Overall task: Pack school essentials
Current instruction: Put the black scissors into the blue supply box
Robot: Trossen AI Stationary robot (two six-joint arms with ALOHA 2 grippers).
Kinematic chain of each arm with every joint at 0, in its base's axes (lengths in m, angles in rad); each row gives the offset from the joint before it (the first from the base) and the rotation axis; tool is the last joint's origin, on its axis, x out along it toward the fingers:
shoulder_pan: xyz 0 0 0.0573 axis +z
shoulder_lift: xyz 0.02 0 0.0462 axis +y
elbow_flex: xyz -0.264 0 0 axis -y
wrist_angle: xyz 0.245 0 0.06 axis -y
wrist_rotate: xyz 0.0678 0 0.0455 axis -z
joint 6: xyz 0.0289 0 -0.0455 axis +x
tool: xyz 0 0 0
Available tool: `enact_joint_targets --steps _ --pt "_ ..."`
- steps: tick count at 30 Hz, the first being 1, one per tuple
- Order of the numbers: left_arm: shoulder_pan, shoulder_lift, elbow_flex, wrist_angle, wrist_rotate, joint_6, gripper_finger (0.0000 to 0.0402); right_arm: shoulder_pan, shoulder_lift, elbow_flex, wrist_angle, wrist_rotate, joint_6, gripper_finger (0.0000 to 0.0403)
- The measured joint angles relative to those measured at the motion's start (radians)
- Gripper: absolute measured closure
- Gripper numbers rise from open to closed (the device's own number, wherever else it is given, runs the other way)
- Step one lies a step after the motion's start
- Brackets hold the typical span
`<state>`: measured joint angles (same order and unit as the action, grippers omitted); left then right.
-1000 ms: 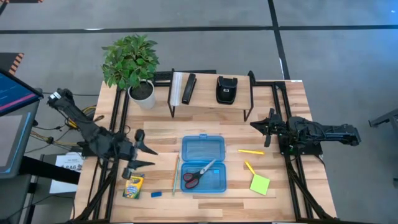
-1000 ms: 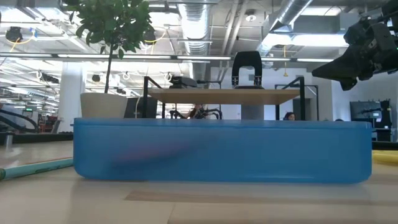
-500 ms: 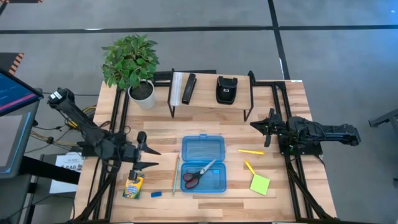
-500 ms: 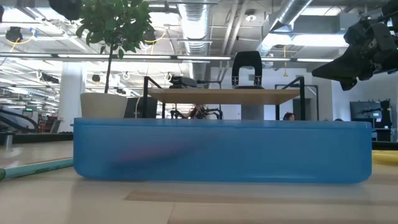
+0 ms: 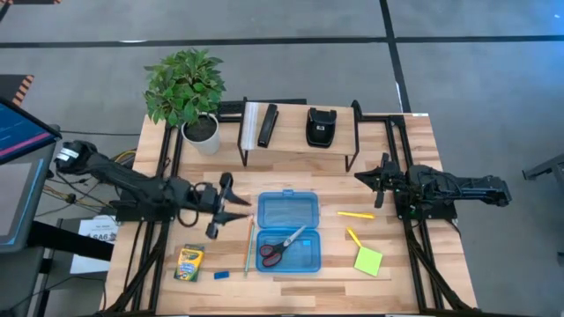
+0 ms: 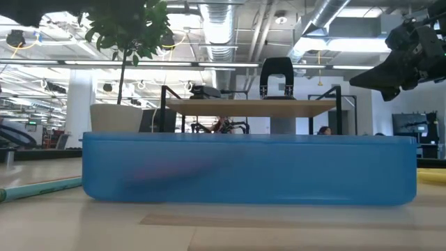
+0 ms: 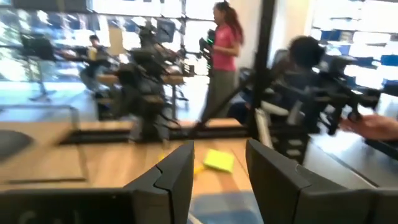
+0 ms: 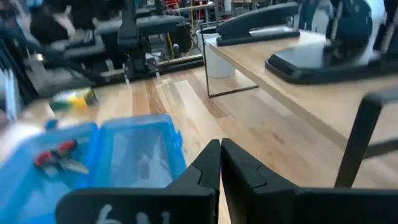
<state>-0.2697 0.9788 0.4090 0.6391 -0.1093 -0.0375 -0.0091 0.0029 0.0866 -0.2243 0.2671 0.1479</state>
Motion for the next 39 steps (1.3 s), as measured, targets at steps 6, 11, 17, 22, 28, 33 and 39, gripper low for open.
enact_joint_targets --steps 6,11,17,22,28,33,39 --pt "0.067 -0.209 0.054 -0.197 -0.063 0.073 0.0289 0.000 0.000 0.000 0.000 0.000 -0.168 0.0365" --pt "0.072 -0.423 0.026 -0.226 -0.071 0.126 0.0301 0.000 0.000 0.000 0.000 0.000 -0.180 0.0365" --pt "0.085 -0.522 -0.081 -0.179 0.017 0.116 0.0312 0.000 0.000 0.000 0.003 0.000 -0.084 0.0365" --pt "0.091 -0.552 -0.139 -0.188 0.008 0.096 0.0315 -0.007 0.000 -0.009 0.125 -0.002 -0.058 0.0365" --pt "0.066 -0.589 -0.208 -0.174 0.029 0.040 0.0315 -0.006 0.000 -0.006 0.317 0.024 0.087 0.0365" --pt "0.037 -0.588 -0.251 -0.174 -0.019 0.013 0.0315 0.000 0.008 -0.004 0.373 0.027 0.212 0.0365" --pt "0.007 -0.587 -0.252 -0.179 0.000 0.015 0.0315 0.069 0.145 -0.002 0.607 -0.011 0.188 0.0365"
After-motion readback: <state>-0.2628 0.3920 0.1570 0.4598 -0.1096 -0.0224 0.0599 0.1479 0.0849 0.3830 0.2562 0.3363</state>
